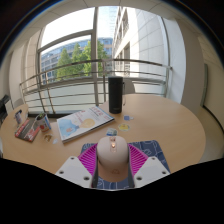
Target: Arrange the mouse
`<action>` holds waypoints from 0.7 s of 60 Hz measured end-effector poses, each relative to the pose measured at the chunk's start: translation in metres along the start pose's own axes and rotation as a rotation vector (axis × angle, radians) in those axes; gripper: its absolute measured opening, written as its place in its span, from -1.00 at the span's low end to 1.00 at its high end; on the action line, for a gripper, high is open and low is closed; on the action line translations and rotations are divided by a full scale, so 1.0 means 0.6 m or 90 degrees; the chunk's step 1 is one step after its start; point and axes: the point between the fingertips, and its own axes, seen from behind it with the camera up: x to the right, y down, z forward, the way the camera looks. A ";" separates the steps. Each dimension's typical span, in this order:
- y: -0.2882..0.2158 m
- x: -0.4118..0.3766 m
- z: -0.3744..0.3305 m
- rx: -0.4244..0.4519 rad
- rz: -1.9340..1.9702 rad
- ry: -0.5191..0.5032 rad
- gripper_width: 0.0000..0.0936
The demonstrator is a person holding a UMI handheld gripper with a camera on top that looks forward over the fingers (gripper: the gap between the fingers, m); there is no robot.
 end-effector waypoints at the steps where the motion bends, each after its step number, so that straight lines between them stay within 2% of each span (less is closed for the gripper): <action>1: 0.015 0.009 0.010 -0.011 -0.002 0.001 -0.13; 5: 0.086 0.036 0.045 -0.051 -0.012 0.003 -0.11; 8: 0.109 0.049 0.055 -0.074 -0.018 0.002 -0.09; 13: 0.145 0.054 0.067 -0.110 -0.010 -0.006 0.07; 17: 0.139 0.056 0.061 -0.097 -0.015 -0.015 0.18; 21: 0.129 0.054 0.046 -0.099 -0.015 -0.021 0.49; 24: 0.122 0.052 0.033 -0.094 -0.014 -0.026 0.81; 27: 0.106 0.053 0.012 -0.084 -0.018 -0.023 0.76; 32: 0.089 0.055 -0.029 -0.072 -0.026 -0.013 0.83; 42: 0.060 0.055 -0.150 -0.046 -0.031 0.010 0.83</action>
